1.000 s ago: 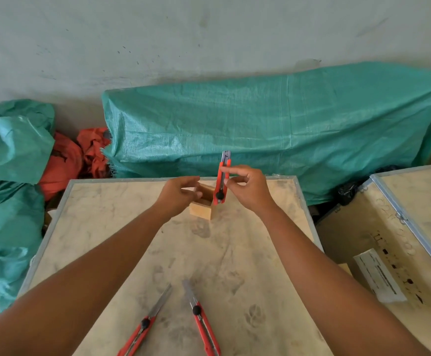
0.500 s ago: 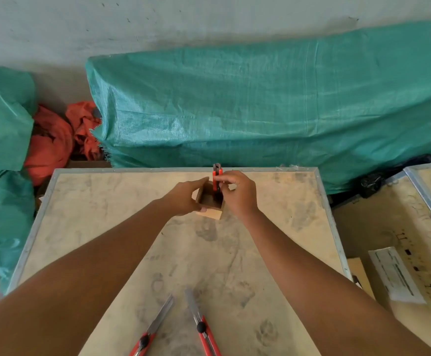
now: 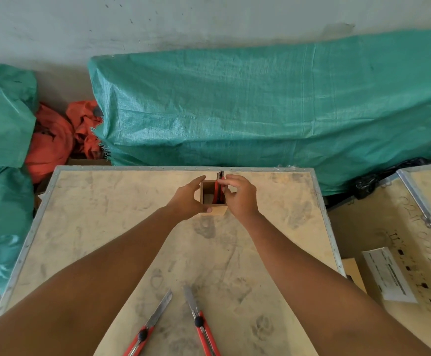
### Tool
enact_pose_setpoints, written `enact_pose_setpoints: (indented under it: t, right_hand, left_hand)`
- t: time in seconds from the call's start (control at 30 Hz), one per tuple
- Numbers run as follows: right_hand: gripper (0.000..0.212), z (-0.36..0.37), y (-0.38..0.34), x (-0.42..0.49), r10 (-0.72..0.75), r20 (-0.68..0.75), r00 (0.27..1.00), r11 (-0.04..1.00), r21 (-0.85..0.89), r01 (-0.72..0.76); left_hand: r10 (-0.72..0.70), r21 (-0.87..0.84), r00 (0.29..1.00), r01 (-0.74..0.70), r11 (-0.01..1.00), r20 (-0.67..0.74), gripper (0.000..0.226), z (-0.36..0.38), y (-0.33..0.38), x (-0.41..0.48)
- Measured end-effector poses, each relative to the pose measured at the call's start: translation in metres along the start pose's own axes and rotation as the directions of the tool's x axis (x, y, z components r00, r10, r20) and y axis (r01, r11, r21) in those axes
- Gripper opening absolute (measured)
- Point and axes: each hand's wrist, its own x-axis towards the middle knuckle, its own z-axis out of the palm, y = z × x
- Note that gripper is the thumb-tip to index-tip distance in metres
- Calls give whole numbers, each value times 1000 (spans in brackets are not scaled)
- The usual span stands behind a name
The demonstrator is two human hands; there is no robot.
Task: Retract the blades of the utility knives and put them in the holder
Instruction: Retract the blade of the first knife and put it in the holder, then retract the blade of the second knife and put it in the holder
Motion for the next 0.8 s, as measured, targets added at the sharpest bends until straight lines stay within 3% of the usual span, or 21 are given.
enact_pose_setpoints:
  t: [0.17, 0.33, 0.53, 0.8]
  right_hand:
    - [30, -23, -16, -20, -26, -10, 1000, 999, 19, 26]
    - [25, -42, -31, -66, -62, 5, 998, 997, 41, 61]
    - [23, -41, -14, -155, 73, 181, 981, 995, 55, -85]
    - [29, -20, 21, -268, 220, 435, 873, 973, -36, -227]
  left_hand:
    - [17, 22, 999, -16, 1000, -40, 98, -5, 11, -26]
    - [52, -37, 991, -58, 998, -127, 70, -1, 15, -73]
    - [-44, -110, 990, 29, 993, -134, 56, 32, -25, -148]
    - [-247, -166, 966, 231, 959, -82, 57, 104, -105, -231]
